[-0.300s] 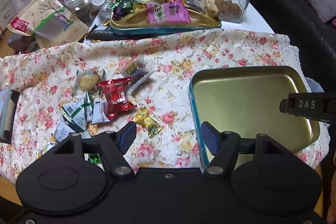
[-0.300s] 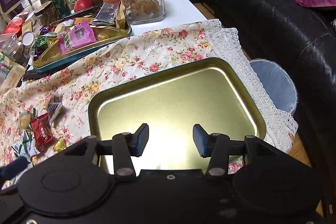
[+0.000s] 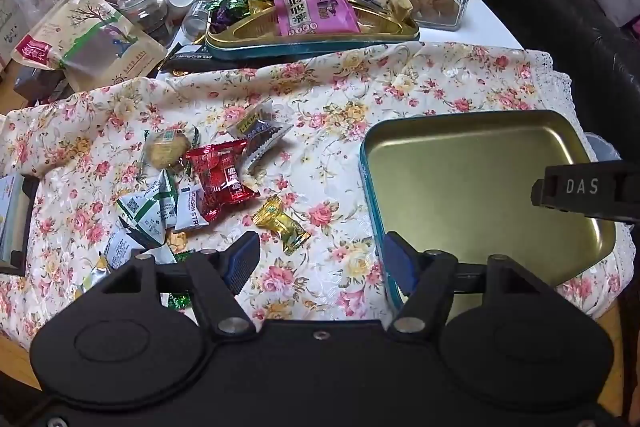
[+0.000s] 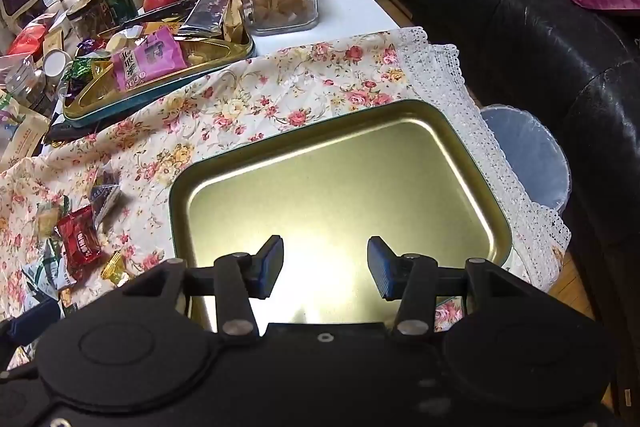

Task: Organize snacks

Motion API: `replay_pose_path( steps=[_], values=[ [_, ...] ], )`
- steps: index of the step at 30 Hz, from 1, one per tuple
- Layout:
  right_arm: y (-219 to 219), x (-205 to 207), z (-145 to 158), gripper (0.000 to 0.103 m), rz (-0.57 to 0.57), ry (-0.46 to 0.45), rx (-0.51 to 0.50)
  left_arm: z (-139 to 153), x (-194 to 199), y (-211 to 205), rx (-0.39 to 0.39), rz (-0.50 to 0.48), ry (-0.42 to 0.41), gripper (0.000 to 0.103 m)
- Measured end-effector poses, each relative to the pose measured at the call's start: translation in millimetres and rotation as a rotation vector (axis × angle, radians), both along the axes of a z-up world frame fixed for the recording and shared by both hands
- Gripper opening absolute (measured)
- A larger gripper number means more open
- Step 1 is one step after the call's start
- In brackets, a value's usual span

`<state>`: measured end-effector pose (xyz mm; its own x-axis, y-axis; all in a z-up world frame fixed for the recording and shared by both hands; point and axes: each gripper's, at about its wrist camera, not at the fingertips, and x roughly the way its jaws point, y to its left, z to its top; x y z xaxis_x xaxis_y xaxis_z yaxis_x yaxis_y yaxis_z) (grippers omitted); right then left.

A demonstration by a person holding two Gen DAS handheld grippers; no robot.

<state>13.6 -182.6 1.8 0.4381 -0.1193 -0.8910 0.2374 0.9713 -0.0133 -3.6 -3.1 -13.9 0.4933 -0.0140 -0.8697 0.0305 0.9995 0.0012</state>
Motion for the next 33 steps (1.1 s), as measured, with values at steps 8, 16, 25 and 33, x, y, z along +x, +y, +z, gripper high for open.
replay_pose_path(
  steps=[8,16,25,33],
  values=[
    [1.6,0.6,0.8,0.049,0.008,0.004,-0.005,0.2,1.0,4.6,0.005,0.003,0.027,0.070],
    [1.9,0.6,0.9,0.049,0.015,0.006,-0.005,1.9,4.2,1.8,0.012,0.007,0.032,0.070],
    [1.7,0.5,1.9,0.049,0.015,0.005,-0.003,0.5,2.8,-0.4,0.019,0.003,0.031,0.070],
    [0.9,0.2,2.4,0.049,0.016,0.005,-0.002,0.9,4.4,-0.1,0.017,0.007,0.036,0.070]
  ],
)
